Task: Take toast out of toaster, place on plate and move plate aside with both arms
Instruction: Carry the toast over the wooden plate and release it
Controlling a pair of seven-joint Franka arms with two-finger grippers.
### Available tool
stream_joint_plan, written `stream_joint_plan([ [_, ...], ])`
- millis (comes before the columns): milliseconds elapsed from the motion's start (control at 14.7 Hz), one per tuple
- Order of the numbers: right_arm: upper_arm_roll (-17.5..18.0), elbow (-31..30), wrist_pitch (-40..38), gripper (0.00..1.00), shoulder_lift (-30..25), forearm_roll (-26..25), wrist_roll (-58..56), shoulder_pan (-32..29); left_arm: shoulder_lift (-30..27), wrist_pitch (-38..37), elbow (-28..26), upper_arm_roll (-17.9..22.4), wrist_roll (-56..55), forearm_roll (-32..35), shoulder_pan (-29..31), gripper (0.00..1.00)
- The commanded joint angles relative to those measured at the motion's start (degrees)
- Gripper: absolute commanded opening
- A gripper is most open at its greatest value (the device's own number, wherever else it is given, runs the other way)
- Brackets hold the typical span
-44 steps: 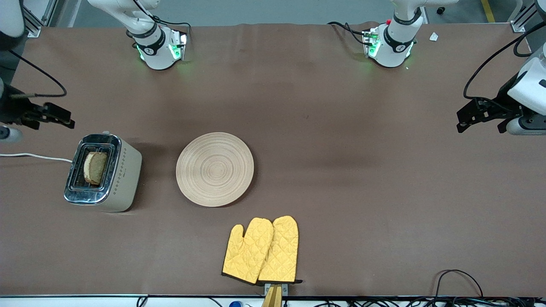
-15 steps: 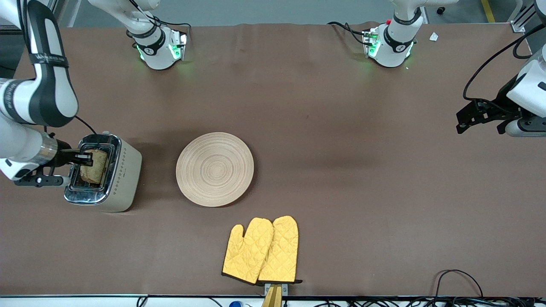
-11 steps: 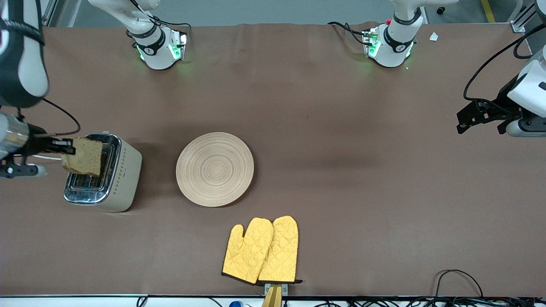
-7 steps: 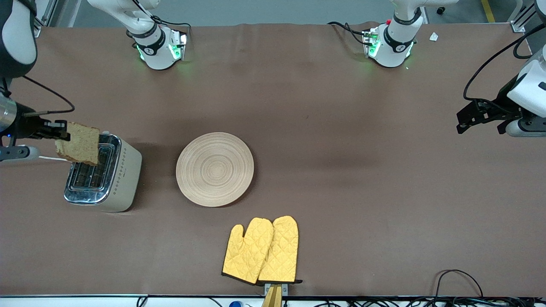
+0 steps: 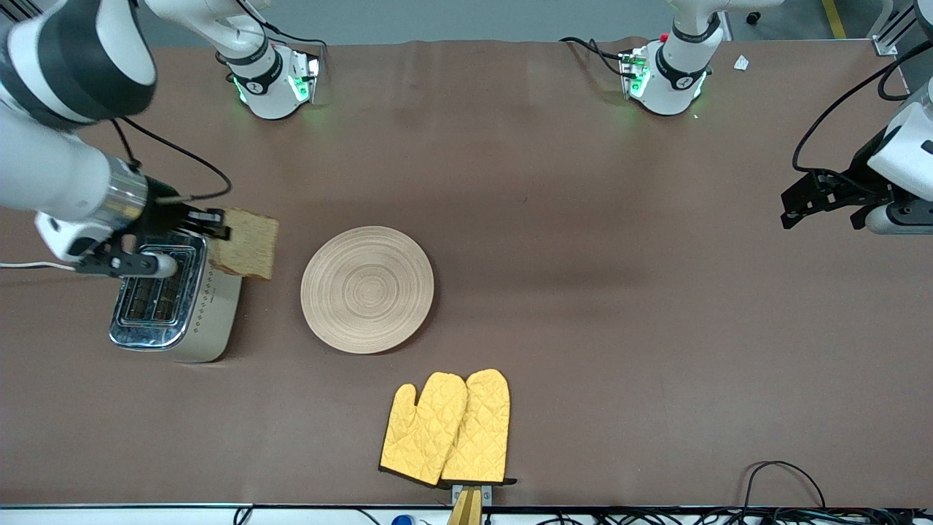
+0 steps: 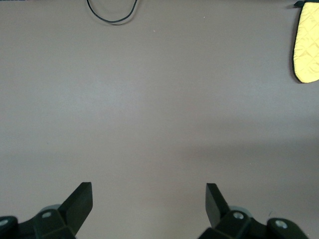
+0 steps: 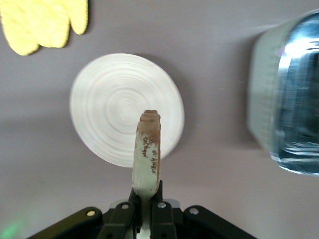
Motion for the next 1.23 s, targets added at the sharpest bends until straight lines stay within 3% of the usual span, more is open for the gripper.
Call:
stream_joint_plan([
  [0, -0.5, -8.2, 9.0, 0.0, -0.6, 3.9, 3.3, 3.6, 0.5, -0.6, 1.3, -0.3, 0.1, 1.3, 0.1, 1.0],
  [682, -0.5, -12.7, 26.8, 0.0, 6.1, 14.1, 6.9, 13.7, 0.6, -0.7, 1.2, -0.3, 0.0, 1.3, 0.2, 1.0],
  [1023, -0.6, -13.2, 29.6, 0.0, 10.0, 14.1, 3.4, 13.3, 0.6, -0.7, 1.2, -0.3, -0.6, 1.3, -0.1, 1.0],
  [1159, -0.7, -17.6, 33.7, 0.0, 10.3, 14.1, -2.8, 11.1, 0.6, -0.7, 1.2, -0.3, -0.2, 1.3, 0.2, 1.0],
])
